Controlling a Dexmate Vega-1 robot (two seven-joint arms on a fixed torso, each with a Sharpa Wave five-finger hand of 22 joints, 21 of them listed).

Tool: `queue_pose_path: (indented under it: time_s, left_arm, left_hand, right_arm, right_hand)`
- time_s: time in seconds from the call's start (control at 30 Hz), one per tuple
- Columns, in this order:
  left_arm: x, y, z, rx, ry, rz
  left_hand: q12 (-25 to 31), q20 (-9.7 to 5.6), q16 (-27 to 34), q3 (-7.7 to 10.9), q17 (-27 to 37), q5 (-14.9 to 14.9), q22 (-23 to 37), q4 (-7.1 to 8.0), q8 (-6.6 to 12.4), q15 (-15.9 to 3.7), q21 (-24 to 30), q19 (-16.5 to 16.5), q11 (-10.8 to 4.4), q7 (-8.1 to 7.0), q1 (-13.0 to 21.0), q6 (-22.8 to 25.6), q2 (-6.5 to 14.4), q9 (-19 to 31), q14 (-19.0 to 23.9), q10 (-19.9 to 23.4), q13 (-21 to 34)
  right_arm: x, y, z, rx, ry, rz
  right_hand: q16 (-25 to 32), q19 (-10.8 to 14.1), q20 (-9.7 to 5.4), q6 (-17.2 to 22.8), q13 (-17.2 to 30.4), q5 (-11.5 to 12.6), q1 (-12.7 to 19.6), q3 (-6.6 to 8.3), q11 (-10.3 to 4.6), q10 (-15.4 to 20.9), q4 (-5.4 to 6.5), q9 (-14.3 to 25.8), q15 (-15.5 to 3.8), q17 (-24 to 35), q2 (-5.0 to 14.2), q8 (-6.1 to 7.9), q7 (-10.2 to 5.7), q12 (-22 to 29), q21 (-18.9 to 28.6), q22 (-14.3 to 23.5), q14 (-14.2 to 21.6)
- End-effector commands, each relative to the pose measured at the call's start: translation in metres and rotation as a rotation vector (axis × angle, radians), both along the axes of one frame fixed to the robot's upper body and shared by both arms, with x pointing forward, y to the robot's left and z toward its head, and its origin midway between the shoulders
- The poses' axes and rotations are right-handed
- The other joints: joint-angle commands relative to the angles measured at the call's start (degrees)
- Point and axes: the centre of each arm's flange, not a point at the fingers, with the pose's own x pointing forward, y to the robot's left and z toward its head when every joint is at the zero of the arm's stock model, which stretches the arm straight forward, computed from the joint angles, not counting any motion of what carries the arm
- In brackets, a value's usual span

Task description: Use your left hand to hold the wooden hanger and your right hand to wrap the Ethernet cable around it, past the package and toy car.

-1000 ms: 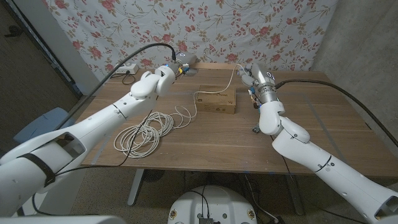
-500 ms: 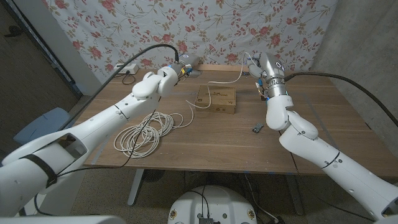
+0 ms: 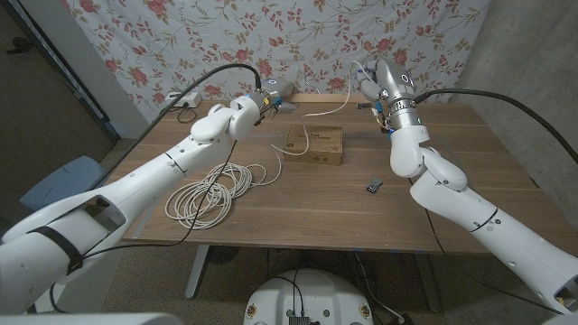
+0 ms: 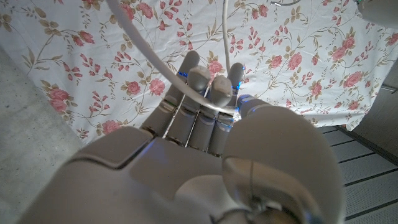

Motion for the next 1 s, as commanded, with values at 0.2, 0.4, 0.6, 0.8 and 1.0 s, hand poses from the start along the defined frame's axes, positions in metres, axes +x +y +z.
queue_pose_path:
  time_s: [0.2, 0.4, 0.6, 0.8, 1.0]
  left_arm:
    - [-0.012, -0.011, 0.000, 0.017, 0.052, -0.039]
    - [-0.016, -0.014, 0.000, 0.025, 0.056, -0.049]
    - [-0.020, -0.016, -0.001, 0.025, 0.062, -0.063]
    - [-0.026, -0.014, -0.001, 0.012, 0.077, -0.085]
    - [-0.033, -0.011, 0.000, -0.013, 0.091, -0.109]
  left_hand:
    - [-0.5, -0.07, -0.4, -0.29, -0.1, 0.6, 0.0, 0.00, 0.53, 0.25, -0.4, -0.2, -0.20, -2.53, -0.6, 2.7, -0.4, -0.1, -0.6, 0.1, -0.1]
    - [-0.7, -0.09, -0.5, -0.32, 0.0, 0.9, -0.1, 0.01, 0.55, 0.11, -0.8, -0.4, -0.10, -2.56, -0.6, 2.7, -0.4, -0.1, -0.8, 0.1, -0.4]
    - [-0.9, -0.08, -0.9, -0.35, -0.3, 1.3, -0.1, 0.00, 0.59, 0.16, -1.2, -0.4, -0.05, -2.74, -0.7, 2.8, -0.5, -0.1, -1.0, 0.1, -0.6]
    - [-1.0, -0.10, -1.0, -0.42, -0.1, 1.6, -0.1, -0.02, 0.57, 0.22, -1.5, -0.4, -0.17, -2.71, -0.8, 2.9, -0.6, -0.3, -1.0, -0.1, -0.4]
    - [-1.1, -0.04, -1.2, -0.48, -0.2, 1.8, -0.1, -0.08, 0.63, 0.25, -1.7, -0.4, 0.04, -2.79, -0.8, 3.0, -0.7, -0.3, -1.0, -0.1, -0.4]
  right_arm:
    - [-0.001, 0.003, 0.034, -0.079, -0.047, 0.038]
    - [0.000, 0.005, 0.045, -0.110, -0.048, 0.053]
    - [0.005, 0.004, 0.056, -0.145, -0.026, 0.048]
    - [0.016, 0.001, 0.061, -0.169, 0.024, 0.033]
    - [0.038, -0.009, 0.064, -0.156, 0.076, -0.005]
  right_hand:
    - [1.0, -0.6, -4.56, 0.0, 0.1, 0.5, 1.7, -0.42, -3.66, -4.2, 0.26, 0.9, -4.37, 0.2, 1.66, 0.83, -0.52, 1.0, 0.8, 0.1, -0.7]
    - [1.4, -0.8, -4.59, -0.1, 0.1, 0.6, 1.7, -0.57, -3.65, -4.5, 0.33, 1.0, -4.37, 0.1, 1.67, 0.96, -0.62, 1.4, 1.2, 0.0, -1.0]
    - [1.8, -1.5, -4.62, -0.2, 0.1, 0.8, 1.7, -0.82, -3.64, -5.1, 0.44, 1.2, -4.35, 0.1, 1.59, 1.11, -0.82, 1.9, 1.4, -0.1, -1.4]
    - [2.4, -1.7, -4.63, -0.4, -0.2, 1.0, 1.7, -1.11, -3.34, -5.9, 0.47, 1.2, -4.31, 0.1, 1.49, 1.12, -0.88, 1.9, 1.9, -0.2, -2.2]
    - [2.9, -1.9, -4.50, -0.6, -1.2, 1.1, 1.8, -1.36, -3.36, -5.8, 0.56, 1.3, -4.34, 0.1, 1.53, 1.22, -0.91, 1.6, 2.4, -0.4, -2.6]
